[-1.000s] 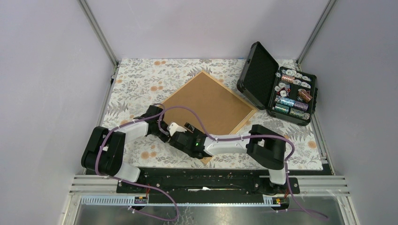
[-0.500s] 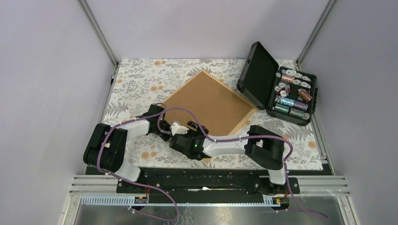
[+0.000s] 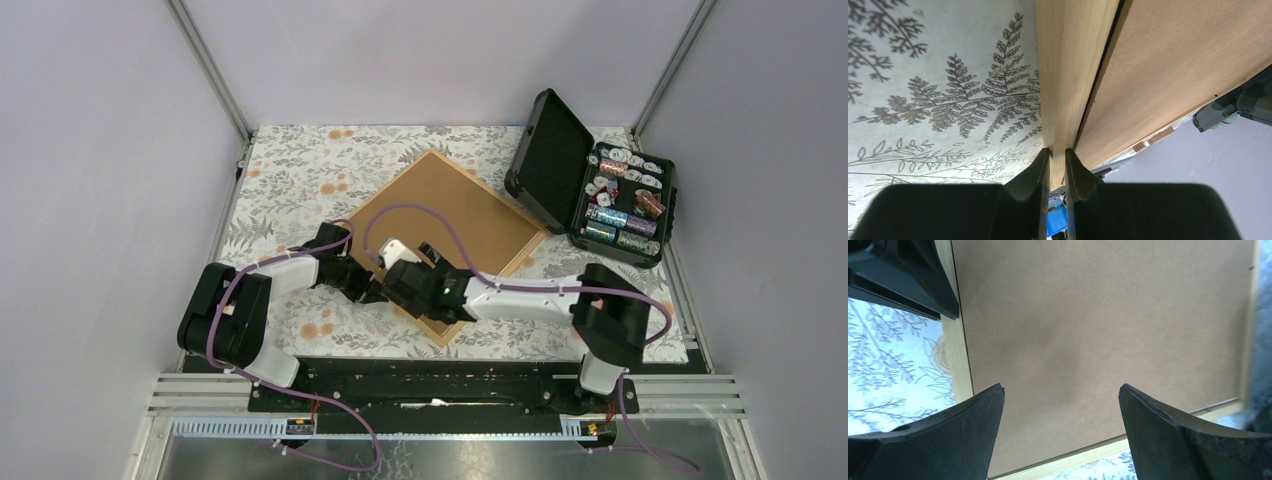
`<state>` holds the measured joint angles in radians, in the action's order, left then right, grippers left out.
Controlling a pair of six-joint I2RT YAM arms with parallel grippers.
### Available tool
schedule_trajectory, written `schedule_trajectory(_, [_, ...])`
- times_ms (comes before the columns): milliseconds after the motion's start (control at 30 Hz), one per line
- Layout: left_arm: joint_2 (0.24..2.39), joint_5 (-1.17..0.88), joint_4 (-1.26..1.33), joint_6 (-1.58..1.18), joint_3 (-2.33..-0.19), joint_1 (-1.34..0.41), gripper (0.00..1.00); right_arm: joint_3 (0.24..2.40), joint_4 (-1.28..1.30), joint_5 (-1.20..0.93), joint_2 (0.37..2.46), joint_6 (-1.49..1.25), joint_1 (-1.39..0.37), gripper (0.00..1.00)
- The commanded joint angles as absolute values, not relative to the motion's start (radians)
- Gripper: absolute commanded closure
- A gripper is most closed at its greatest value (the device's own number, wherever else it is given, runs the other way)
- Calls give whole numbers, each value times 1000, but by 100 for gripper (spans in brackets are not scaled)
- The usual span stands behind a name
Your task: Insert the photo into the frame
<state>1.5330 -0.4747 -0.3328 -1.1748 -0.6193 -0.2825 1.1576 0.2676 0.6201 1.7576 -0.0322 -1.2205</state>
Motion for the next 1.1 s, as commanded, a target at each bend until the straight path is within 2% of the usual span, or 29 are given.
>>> schedule_trajectory(0, [1629, -124, -475, -1109, -534, -296, 100, 1126, 299, 371, 1680, -170, -1168, 10])
schedule_trajectory(100, [1627, -124, -472, -1109, -532, -296, 100, 1106, 291, 306, 1683, -180, -1172, 19])
schedule_trajectory(500, [1628, -121, -473, -1114, -534, -296, 100, 1152, 338, 495, 1811, -42, -1264, 19])
schedule_trajectory(767, [1641, -117, -484, -1115, -544, -302, 100, 1220, 434, 811, 1944, -38, -1307, 20])
schedule_trajectory(1067, [1654, -97, -498, -1124, -558, -320, 100, 1244, 431, 1033, 1868, -36, -1312, 20])
